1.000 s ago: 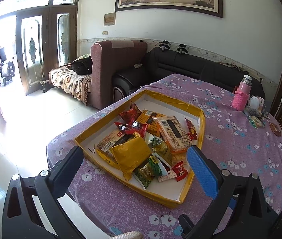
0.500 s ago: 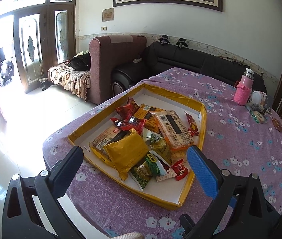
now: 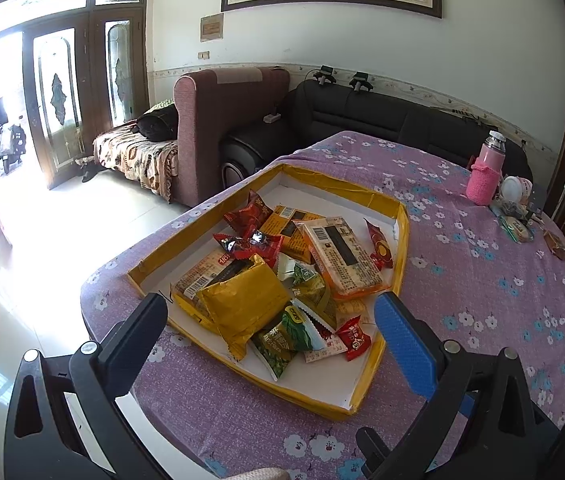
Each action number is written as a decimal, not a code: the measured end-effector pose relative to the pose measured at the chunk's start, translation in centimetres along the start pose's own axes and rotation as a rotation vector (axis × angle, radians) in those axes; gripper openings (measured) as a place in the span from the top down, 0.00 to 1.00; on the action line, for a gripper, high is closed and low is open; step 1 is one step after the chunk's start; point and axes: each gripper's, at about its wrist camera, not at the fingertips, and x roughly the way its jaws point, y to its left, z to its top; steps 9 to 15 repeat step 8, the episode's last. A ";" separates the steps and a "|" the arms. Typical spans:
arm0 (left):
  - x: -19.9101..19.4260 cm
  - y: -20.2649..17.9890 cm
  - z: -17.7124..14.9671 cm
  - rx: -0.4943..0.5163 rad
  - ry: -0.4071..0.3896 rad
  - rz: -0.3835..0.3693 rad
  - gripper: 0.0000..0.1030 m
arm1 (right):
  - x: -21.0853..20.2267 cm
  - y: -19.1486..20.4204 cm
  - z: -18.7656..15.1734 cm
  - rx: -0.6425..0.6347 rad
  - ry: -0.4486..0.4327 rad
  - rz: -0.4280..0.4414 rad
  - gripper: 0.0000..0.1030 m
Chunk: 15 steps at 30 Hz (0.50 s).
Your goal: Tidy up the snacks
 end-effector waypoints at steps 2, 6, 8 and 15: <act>0.0 0.0 -0.1 0.001 -0.003 0.002 0.00 | -0.1 0.1 0.0 -0.003 -0.002 0.000 0.27; -0.3 -0.1 -0.1 0.006 -0.015 0.008 0.00 | -0.5 -0.2 0.0 0.014 -0.018 -0.004 0.27; -0.3 -0.3 0.2 0.010 -0.007 0.002 0.00 | -0.9 -1.1 0.2 0.045 -0.027 -0.009 0.27; -0.3 -0.3 0.2 0.010 -0.007 0.002 0.00 | -0.9 -1.1 0.2 0.045 -0.027 -0.009 0.27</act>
